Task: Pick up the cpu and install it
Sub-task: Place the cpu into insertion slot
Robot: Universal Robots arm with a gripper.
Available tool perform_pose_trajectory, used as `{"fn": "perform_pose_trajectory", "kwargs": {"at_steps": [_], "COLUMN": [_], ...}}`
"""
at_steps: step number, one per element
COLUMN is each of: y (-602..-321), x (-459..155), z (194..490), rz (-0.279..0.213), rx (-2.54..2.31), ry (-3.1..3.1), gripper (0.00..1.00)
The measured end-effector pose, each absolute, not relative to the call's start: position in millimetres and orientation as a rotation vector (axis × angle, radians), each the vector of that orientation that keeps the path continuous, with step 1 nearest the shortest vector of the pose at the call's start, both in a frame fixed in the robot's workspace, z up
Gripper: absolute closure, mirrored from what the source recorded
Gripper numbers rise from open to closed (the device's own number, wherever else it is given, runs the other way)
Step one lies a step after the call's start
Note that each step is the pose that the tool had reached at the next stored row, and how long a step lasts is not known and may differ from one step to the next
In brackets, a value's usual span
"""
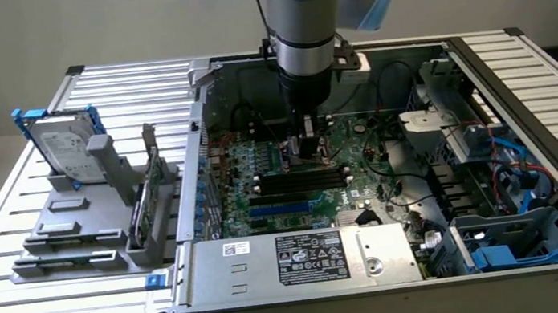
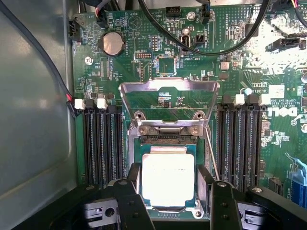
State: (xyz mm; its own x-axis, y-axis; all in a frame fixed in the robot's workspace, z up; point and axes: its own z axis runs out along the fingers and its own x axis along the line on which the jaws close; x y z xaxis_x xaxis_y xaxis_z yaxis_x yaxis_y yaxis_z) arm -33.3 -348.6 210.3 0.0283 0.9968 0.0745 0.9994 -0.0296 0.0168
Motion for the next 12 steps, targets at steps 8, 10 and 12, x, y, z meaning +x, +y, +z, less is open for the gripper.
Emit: {"fn": "perform_pose_trajectory", "kwargs": {"at_steps": [8, 10, 12], "y": [-345.7, -345.1, -344.6], "x": [-34.4, -35.4, -36.5], "z": [207.9, 207.0, 206.1], "rz": [-0.105, -0.107, -0.106], "rx": [-2.234, -2.237, -2.240], "ry": [-2.171, -2.175, -2.178], "gripper": [0.45, 0.45, 0.45]}}
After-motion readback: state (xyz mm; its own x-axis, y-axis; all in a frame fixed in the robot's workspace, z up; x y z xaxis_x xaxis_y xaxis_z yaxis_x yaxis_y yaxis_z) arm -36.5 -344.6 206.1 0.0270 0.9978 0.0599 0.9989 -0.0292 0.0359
